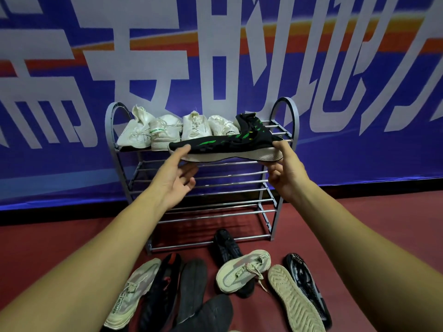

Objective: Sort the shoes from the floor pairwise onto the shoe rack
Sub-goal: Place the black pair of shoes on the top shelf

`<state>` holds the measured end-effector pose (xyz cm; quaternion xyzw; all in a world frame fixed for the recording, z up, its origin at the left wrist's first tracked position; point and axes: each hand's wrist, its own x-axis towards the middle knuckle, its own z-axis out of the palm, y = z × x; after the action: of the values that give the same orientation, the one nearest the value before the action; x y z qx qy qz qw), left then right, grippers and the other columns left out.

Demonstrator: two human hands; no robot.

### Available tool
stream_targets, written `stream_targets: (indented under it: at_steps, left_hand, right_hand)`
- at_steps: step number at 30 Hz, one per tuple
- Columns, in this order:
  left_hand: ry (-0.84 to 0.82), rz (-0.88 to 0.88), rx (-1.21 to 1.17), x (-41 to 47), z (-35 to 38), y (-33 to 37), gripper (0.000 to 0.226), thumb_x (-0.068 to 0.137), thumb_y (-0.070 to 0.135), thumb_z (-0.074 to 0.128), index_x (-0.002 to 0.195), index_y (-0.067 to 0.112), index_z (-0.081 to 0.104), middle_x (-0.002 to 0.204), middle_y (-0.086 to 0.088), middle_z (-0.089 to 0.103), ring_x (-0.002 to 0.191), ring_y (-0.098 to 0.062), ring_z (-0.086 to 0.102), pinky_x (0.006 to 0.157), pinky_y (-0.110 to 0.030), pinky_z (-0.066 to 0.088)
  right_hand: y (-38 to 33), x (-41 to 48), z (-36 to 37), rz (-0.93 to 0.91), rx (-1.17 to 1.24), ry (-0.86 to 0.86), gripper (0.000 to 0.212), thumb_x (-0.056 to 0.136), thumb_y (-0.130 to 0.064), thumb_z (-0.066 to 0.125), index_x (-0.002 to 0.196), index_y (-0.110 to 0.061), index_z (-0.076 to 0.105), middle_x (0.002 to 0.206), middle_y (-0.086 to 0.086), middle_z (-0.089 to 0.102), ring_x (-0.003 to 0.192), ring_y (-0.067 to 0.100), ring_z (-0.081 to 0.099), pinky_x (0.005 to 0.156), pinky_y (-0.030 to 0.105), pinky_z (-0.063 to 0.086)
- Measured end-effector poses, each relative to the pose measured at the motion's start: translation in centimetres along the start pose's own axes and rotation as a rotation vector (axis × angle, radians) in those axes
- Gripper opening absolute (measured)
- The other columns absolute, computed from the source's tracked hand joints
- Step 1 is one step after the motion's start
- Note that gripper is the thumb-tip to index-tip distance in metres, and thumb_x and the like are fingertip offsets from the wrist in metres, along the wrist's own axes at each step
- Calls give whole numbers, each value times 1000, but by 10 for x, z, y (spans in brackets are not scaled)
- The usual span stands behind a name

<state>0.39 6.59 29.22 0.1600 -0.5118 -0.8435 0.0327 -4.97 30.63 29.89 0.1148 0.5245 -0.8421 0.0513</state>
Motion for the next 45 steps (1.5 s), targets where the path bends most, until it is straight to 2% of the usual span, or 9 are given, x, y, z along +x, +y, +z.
stream_targets:
  at_steps: [4,9,12,16,22,28,32,38,45]
  left_hand:
    - [-118,-45,69,0,16,-10,72,81,52,72,142,29,41,113,-7,74,108,-19,65,58,-26,46]
    - [-63,90,-19,1,31,-8,39,85,30,75,115,28,50,94,-4,74,81,-16,71,58,-28,36]
    - [-43,127,-8,4,36,-8,53,81,30,79,122,26,45,91,0,74,78,-13,71,58,-28,40]
    - [-19,161,-23,5,47,-11,76,80,32,81,141,21,37,110,0,72,86,-12,69,61,-27,43]
    - [-158,252,189,5,65,-17,54,89,17,70,134,28,43,121,7,67,110,-15,62,79,-32,44]
    - [-244,341,472,12,76,-26,61,86,33,72,140,44,46,132,13,62,118,-11,60,84,-32,46]
    - [-161,388,363,16,81,-19,64,86,32,74,139,29,39,129,10,63,116,-8,59,76,-27,44]
    - [-162,342,402,26,82,-11,43,88,33,66,128,24,55,118,5,68,111,-13,60,78,-33,42]
    - [-221,306,603,28,80,-15,14,90,41,58,83,33,66,97,6,65,85,-11,49,67,-27,36]
  right_hand:
    - [5,-7,-2,30,43,-96,27,82,-31,71,103,-16,63,84,11,72,44,6,43,40,14,31]
    - [7,-15,-7,73,-18,-213,39,86,-46,65,115,-20,61,86,9,75,52,10,47,51,18,31]
    - [7,-12,-5,20,-18,-191,40,84,-51,65,108,-20,63,94,13,73,52,11,41,52,22,27]
    - [12,-6,-11,-13,41,-188,26,86,-31,69,104,-14,61,77,2,50,54,10,32,55,25,20]
    - [18,-12,-3,-113,-146,-252,21,88,-25,71,102,-18,57,79,-2,58,55,8,44,49,21,26]
    - [18,-13,-1,-137,-160,-286,35,86,-34,74,107,-18,50,91,3,60,60,9,48,54,26,26]
    - [11,-8,-6,-75,-58,-339,48,84,-46,72,119,-16,60,91,3,62,63,11,43,57,25,32]
    - [2,-3,-5,-29,-18,-313,25,87,-27,69,108,-15,64,97,1,64,67,11,50,56,23,37]
    - [-5,6,-8,-98,9,-243,11,84,-17,70,92,-16,63,101,5,54,73,14,50,59,26,32]
